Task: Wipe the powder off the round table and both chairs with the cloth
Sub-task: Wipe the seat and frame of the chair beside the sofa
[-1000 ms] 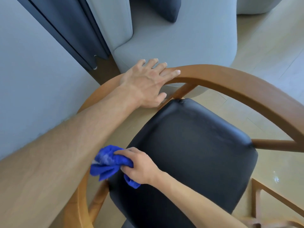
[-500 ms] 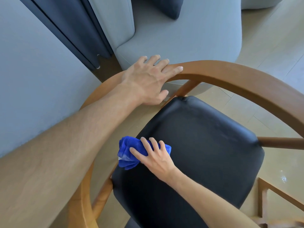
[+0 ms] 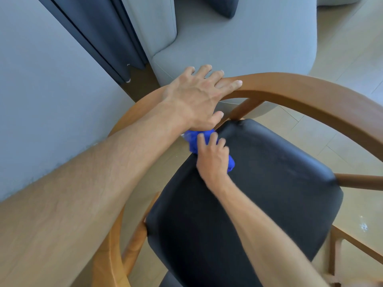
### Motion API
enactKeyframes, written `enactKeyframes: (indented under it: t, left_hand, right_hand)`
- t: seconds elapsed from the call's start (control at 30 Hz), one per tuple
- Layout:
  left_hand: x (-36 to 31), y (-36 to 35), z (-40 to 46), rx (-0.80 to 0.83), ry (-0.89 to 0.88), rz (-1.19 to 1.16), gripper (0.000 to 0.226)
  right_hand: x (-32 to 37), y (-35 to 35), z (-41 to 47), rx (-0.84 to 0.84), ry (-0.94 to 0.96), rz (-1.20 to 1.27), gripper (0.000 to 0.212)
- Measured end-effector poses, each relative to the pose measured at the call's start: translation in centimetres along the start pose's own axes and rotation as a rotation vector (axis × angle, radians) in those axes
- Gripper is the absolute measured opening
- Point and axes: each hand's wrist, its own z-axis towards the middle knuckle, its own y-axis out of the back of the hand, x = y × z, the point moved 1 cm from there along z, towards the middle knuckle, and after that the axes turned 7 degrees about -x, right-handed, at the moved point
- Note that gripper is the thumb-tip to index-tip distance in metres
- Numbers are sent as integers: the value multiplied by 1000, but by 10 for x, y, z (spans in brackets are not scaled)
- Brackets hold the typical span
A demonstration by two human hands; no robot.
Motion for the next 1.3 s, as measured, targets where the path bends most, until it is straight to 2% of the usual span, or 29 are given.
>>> enactKeyframes:
  t: [0.13,0.2,0.27,0.33,0.43,0.5,0.53,0.63,0.7,0.77,0.87,0.97,1.03,1.2,1.3]
  left_hand:
    - [1,0,1,9,9,-5,69]
    - [1,1,1,11,4,1,69]
    - [3,1,1,14,-4,3,69]
    - [6,2,-1,14,-5,10,69]
    - [5,4,-1,22,-18,23,69]
    - [5,5,-1,24,-21,41,69]
    - [5,5,0,28,-21,41,69]
    - [3,4,1,13,-20,41,69]
    - [1,3,1,4,-35,48,68]
    - [1,3,-1,-3,-42,54,66]
    - [1,6,-10,-3,-14,30,63]
    - [-1,10,-29,5,13,55,62]
    - [-1,10,-45,-4,29,100,62]
    - [0,15,-87,-81,143,116,65]
    - [-1,18,-120,-122,203,105,67]
  right_hand:
    - [81,9,-102,155,334,196,23]
    - [108,11,-157,257,520,259,30]
    - [110,11,-182,328,617,338,44]
    - [92,11,-177,289,675,365,51]
    - [47,4,-153,141,734,379,43]
    - [10,-2,-124,45,668,374,43]
    - [-8,-5,-109,-11,576,367,46]
    - [-45,-9,-74,-131,182,351,51]
    - [-38,-7,-74,-172,-47,316,52]
    - [-13,-5,-91,-179,-141,294,52]
    - [7,-3,-133,-139,-44,310,54]
    - [-2,-6,-174,-79,127,342,59]
    - [-8,-6,-190,-44,177,353,62]
    - [-22,9,-204,45,257,364,68]
    - [-19,23,-205,69,141,406,66]
